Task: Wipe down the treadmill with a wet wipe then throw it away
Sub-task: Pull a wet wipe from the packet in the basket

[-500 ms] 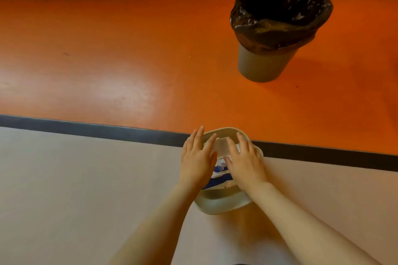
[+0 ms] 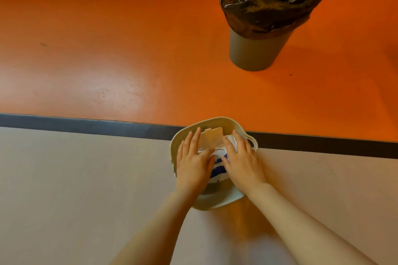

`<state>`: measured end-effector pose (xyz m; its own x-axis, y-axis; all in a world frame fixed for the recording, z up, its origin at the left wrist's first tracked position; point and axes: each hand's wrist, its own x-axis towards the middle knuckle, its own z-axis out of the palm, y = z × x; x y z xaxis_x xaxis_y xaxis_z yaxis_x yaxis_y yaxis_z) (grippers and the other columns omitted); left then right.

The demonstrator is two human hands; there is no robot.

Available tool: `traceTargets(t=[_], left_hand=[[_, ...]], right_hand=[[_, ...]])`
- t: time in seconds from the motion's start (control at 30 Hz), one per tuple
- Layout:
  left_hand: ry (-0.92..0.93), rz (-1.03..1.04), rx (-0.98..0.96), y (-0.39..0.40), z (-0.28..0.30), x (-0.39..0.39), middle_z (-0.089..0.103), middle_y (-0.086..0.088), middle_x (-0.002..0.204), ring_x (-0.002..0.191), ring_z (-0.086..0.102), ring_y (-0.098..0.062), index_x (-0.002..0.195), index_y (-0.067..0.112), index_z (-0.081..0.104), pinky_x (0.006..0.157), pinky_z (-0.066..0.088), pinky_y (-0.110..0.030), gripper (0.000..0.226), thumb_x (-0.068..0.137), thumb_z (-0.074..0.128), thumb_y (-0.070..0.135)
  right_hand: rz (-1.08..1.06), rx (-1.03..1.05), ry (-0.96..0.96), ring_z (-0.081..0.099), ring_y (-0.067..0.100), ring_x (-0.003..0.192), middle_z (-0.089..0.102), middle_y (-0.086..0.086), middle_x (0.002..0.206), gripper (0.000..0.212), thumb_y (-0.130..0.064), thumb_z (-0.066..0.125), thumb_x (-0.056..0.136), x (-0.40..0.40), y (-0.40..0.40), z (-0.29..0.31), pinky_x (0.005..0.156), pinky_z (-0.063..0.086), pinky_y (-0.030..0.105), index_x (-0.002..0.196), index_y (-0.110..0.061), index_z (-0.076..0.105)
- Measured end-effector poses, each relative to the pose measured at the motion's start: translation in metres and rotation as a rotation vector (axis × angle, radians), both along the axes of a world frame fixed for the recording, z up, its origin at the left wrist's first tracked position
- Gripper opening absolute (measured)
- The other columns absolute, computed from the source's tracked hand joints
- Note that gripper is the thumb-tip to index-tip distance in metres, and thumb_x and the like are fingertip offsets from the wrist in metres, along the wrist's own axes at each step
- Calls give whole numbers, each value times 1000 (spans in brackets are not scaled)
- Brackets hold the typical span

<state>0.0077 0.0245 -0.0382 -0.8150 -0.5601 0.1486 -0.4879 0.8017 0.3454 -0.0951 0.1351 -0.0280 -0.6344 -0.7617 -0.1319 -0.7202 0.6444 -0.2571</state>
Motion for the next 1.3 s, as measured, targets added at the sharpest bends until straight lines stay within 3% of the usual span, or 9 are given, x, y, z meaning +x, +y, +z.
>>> traceTargets(t=[0.07, 0.13, 0.2, 0.33, 0.7, 0.8, 0.9, 1.03, 1.3], left_hand=[[13, -3, -11, -3, -1, 4, 45, -14, 148, 137, 40, -39, 82, 27, 75, 108, 26, -49, 3, 81, 78, 26], [20, 31, -20, -4, -1, 10, 47, -15, 146, 136, 41, -40, 77, 24, 75, 108, 29, -52, 12, 86, 72, 30], [8, 65, -20, -6, -2, 14, 47, -13, 146, 136, 41, -39, 76, 24, 76, 108, 31, -52, 18, 87, 68, 36], [-64, 47, -67, -7, -4, 16, 50, -13, 144, 133, 45, -39, 71, 28, 75, 109, 30, -50, 13, 72, 84, 37], [-132, 77, -119, -9, -15, 21, 55, -14, 139, 129, 49, -39, 71, 25, 76, 108, 35, -48, 20, 64, 87, 40], [-147, 50, -135, -10, -15, 19, 55, -16, 139, 129, 49, -40, 69, 23, 74, 110, 29, -46, 20, 65, 87, 39], [-191, 4, -172, -8, -12, 15, 55, -18, 138, 127, 51, -40, 62, 23, 70, 105, 39, -50, 22, 62, 89, 36], [-259, -1, -161, -8, -12, 14, 54, -18, 139, 129, 49, -40, 66, 23, 71, 105, 40, -50, 20, 66, 86, 37], [-246, 0, -148, -8, -15, 14, 54, -16, 140, 129, 49, -38, 68, 27, 73, 109, 33, -47, 17, 76, 79, 40]], right_hand=[[18, 11, -17, 37, 36, 139, 32, 19, 154, 60, -36, 54, 98, 1, 0, -1, 105, 42, 42, 150, -14, 36], [17, 24, -48, 28, 33, 144, 24, 16, 158, 60, -37, 46, 101, 4, -1, -3, 110, 36, 39, 153, -16, 26], [3, 7, -41, 36, 32, 140, 34, 15, 154, 58, -35, 52, 99, 8, -4, -3, 105, 42, 38, 150, -14, 35], [-39, -93, -60, 54, 28, 117, 59, 10, 129, 38, -23, 65, 91, 11, -12, -10, 92, 50, 37, 127, -10, 60], [-117, -161, -357, 51, 17, 97, 56, 1, 102, 9, -20, 62, 94, 11, -27, -29, 78, 38, 23, 97, -12, 65], [-123, -155, -366, 52, 17, 94, 57, 1, 99, 10, -22, 65, 92, 9, -26, -34, 80, 43, 26, 93, -12, 66], [-138, -158, -373, 53, 16, 92, 57, 0, 99, 13, -25, 68, 91, 9, -23, -36, 80, 45, 27, 92, -12, 68], [-153, -158, -380, 55, 15, 88, 58, -1, 97, 16, -29, 68, 90, 7, -23, -35, 75, 45, 27, 92, -13, 69], [0, 42, -178, 54, 20, 94, 54, 0, 99, 11, -20, 47, 101, 8, -28, -44, 64, 32, 22, 97, -15, 56]])
